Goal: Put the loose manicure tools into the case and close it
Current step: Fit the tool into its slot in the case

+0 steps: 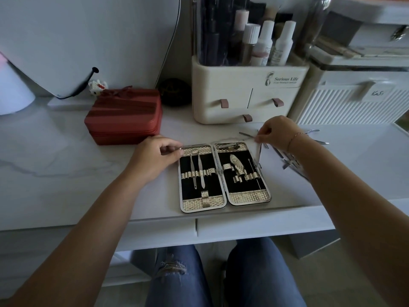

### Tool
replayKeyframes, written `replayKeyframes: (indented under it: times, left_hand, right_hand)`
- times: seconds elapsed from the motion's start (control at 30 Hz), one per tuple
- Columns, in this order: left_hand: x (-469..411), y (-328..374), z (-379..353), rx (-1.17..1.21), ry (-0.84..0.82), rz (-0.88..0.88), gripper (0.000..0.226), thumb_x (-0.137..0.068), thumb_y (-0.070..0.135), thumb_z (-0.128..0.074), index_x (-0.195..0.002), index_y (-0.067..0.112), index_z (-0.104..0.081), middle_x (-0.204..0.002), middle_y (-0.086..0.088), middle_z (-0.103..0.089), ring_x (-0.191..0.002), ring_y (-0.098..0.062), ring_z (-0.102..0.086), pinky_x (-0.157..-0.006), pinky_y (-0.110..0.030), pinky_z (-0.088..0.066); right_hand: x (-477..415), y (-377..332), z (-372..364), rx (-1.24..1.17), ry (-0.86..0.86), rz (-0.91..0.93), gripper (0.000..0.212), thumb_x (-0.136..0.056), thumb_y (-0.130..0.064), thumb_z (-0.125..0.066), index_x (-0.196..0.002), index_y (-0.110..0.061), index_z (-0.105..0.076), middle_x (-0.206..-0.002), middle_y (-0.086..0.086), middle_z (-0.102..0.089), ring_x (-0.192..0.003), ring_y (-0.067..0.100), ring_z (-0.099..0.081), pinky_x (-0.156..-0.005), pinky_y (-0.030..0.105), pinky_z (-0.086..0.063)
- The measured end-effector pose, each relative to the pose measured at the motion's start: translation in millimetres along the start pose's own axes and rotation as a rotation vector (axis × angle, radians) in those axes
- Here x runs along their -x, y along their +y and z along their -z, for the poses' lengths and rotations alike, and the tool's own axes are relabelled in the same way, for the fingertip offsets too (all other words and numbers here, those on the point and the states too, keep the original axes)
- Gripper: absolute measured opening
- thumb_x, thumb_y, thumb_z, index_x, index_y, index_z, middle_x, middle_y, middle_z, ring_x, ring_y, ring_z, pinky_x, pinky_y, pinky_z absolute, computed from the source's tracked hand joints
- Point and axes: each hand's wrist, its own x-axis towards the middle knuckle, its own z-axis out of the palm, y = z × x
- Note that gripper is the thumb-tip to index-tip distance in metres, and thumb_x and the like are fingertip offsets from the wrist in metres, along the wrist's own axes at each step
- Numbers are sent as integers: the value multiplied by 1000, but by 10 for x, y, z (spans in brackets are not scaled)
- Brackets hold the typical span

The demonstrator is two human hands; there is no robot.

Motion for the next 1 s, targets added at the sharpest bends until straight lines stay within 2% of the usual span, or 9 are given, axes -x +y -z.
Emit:
replayKeyframes:
  times: [0.13,0.23,0.3,0.37,0.47,0.57,0.77,0.9,1.0]
  left_hand:
    - [-1,5,-3,3,3,8,20,-78,25,-74,-97,25,-72,-85,5,-65,-81,-11,-57,-72,-16,-40]
    - [-3,2,-5,12,0,19,21,-78,26,-74,-99,24,-72,-85,8,-64,-80,-8,-56,-73,-18,-40]
    - [-3,2,-4,21,2,26,21,-78,25,-74,-99,24,-72,-84,10,-63,-79,-5,-56,-73,-17,-39]
    - [-4,11,-4,29,4,29,21,-77,25,-74,-98,23,-73,-85,10,-63,-80,-4,-57,-73,-15,-39]
    - [-4,37,2,20,2,30,21,-78,24,-74,-99,22,-73,-87,6,-64,-80,-4,-57,-74,-17,-40]
    - [3,59,7,-1,8,32,21,-78,25,-73,-99,21,-73,-87,5,-64,-81,-8,-58,-77,-23,-42]
    - [19,83,26,-20,4,37,21,-78,27,-73,-99,22,-72,-90,3,-66,-86,-14,-61,-82,-33,-47]
    - [24,95,30,-39,13,33,22,-78,29,-73,-99,22,-72,-93,1,-67,-88,-14,-62,-82,-32,-48]
    - [30,110,35,-33,9,36,22,-78,30,-73,-98,23,-72,-91,2,-67,-87,-14,-61,-80,-32,-47]
  right_hand:
    - [68,-42,42,-52,5,71,18,-86,-22,-62,-76,-8,-70,-77,9,-71,-70,18,-61,-67,28,-45]
    - [175,-235,130,-376,-83,151,10,-87,-18,-63,-78,-13,-66,-67,-1,-70,-58,11,-64,-63,32,-51]
    - [242,-431,130,-567,-169,212,5,-84,-11,-65,-79,-11,-67,-61,-3,-68,-50,4,-60,-51,23,-48]
    - [286,-633,77,-704,-273,230,4,-83,-6,-66,-80,-9,-68,-58,-2,-68,-49,4,-57,-48,16,-46]
    - [312,-864,-50,-721,-444,246,6,-85,-7,-63,-88,-4,-68,-66,2,-70,-55,6,-59,-53,16,-46]
    - [296,-986,-147,-710,-533,273,10,-90,-5,-56,-92,-3,-65,-76,11,-69,-58,9,-60,-54,17,-45]
    - [213,-1076,-215,-814,-574,225,9,-91,-7,-53,-89,-5,-62,-74,7,-72,-59,9,-64,-55,16,-46]
    - [211,-1086,-261,-959,-654,194,16,-95,-14,-50,-94,-5,-63,-76,5,-73,-64,8,-65,-59,14,-49]
    - [222,-1122,-311,-893,-550,219,18,-93,-16,-52,-94,-7,-68,-67,3,-66,-53,8,-54,-52,14,-41]
